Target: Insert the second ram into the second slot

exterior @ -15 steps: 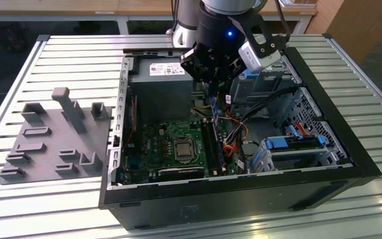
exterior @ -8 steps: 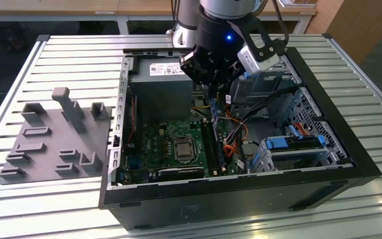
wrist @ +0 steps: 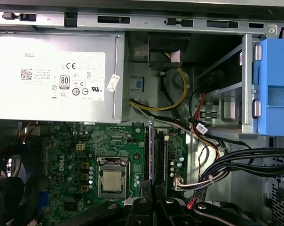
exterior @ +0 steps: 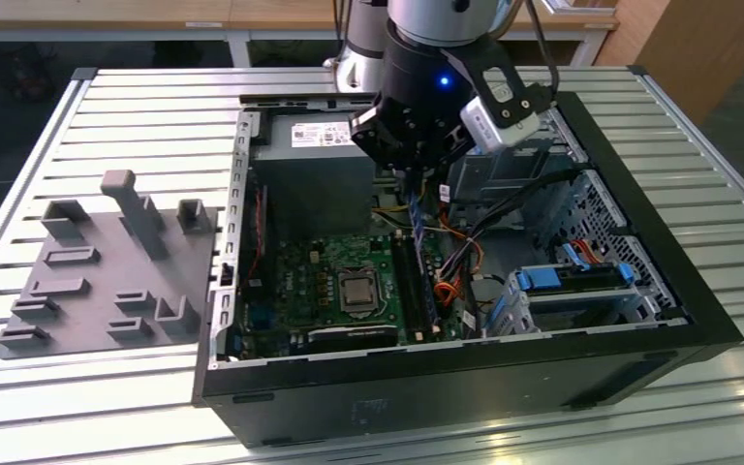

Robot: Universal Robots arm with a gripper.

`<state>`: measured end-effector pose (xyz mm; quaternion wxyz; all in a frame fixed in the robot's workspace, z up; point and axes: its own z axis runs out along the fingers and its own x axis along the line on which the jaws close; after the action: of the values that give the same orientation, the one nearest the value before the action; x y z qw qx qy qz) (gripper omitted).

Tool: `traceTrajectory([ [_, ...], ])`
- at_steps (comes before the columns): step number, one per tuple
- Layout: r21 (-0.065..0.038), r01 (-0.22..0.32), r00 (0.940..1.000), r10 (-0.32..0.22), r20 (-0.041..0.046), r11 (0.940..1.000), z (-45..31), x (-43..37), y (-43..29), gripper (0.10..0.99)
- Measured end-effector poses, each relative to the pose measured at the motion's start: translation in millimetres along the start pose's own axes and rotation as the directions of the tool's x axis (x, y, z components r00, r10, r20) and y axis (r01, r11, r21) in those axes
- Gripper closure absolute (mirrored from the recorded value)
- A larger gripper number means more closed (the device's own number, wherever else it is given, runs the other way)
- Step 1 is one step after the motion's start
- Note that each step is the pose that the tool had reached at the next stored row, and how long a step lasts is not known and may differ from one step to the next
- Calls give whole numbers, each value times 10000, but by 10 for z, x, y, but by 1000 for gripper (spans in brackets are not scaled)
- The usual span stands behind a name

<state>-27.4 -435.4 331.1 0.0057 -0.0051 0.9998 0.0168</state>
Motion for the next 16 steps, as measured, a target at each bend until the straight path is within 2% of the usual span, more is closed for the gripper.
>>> traceTrajectory([
  [16,0,0,10000,0,-6,10000,98,1,-3,949],
])
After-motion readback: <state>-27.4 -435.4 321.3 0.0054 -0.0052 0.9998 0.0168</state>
